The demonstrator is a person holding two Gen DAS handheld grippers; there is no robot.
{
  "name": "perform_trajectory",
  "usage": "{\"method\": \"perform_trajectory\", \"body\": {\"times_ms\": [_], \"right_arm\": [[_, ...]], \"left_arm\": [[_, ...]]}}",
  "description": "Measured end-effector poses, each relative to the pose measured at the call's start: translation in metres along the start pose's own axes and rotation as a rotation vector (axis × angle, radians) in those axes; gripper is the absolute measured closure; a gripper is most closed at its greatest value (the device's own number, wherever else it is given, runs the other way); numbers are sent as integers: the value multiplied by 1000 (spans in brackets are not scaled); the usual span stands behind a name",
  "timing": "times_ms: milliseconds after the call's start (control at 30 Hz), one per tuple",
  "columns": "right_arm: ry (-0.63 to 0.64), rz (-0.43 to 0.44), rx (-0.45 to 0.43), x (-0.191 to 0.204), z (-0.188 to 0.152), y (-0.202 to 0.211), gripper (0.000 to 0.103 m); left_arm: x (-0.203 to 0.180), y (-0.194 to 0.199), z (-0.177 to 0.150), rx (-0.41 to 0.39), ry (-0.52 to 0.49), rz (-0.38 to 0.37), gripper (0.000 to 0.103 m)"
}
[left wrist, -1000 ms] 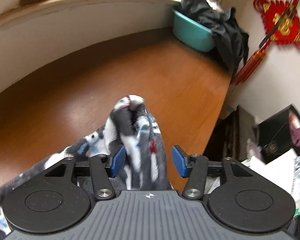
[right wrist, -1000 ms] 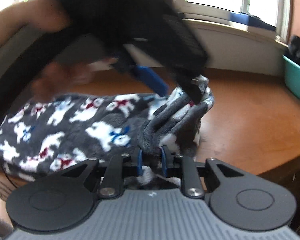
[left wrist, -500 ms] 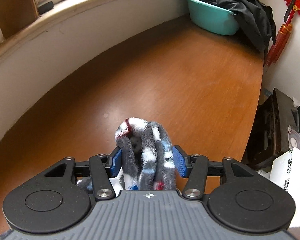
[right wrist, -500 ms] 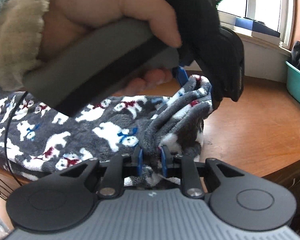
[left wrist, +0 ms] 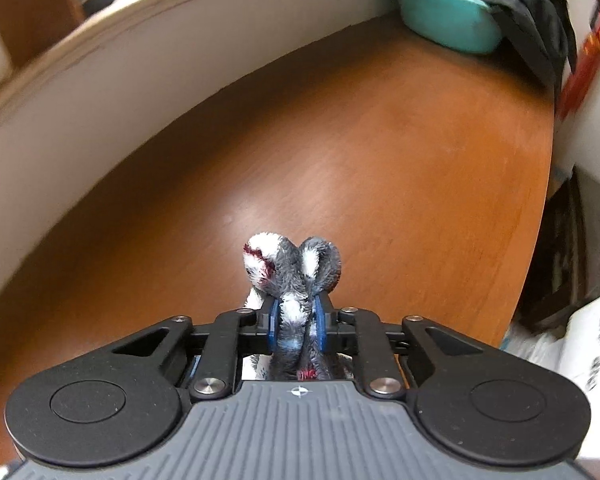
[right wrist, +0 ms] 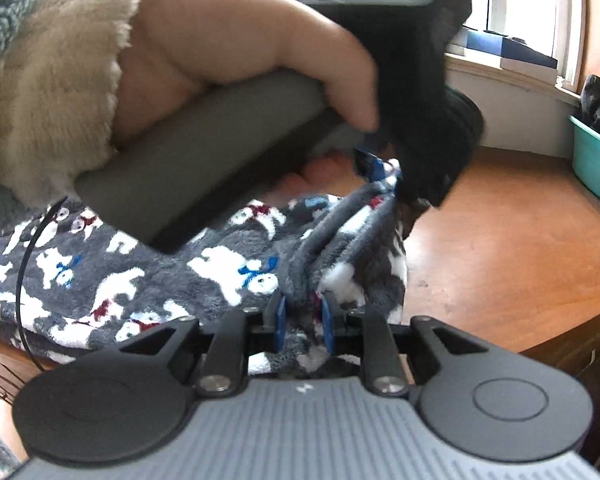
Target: Fold clothes
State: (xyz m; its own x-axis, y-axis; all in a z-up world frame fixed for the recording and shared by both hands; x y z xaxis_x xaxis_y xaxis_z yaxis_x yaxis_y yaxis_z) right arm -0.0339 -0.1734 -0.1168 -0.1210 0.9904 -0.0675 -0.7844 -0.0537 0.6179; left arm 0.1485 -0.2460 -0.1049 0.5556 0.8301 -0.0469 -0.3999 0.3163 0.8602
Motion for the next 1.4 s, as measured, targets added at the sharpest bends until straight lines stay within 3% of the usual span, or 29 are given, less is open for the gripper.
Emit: {"method": "perform_trajectory", "body": {"times_ms": [133,567,767,1400], "right_arm": [[-31,6,-8,-2,1,2,82],[69,42,-57,20,23,24,83],[135,106,-96,68,46,35,83],[231,368,-99,284,87,39,83]], "left_arm": [[27,8,1,4,116,-74,82],[77,60,-16,-86,241,-160,82],[131,99,-37,-133,306,-175,82],[343,225,-180,-210,505,-87,82]]}}
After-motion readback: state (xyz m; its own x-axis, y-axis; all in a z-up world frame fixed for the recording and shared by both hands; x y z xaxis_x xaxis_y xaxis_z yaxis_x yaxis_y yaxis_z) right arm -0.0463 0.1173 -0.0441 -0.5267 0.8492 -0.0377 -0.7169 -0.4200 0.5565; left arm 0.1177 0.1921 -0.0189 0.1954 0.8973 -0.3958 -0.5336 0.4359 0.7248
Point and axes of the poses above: each gripper's, at about its wrist camera, not at the fingertips, and y roughly against the way its jaws point, x to its left, z to its top, the point moved 5 cm from there along -y, roughly the way its jaws point, and after that the axes turned 6 degrees about y, right-handed, at the moved point
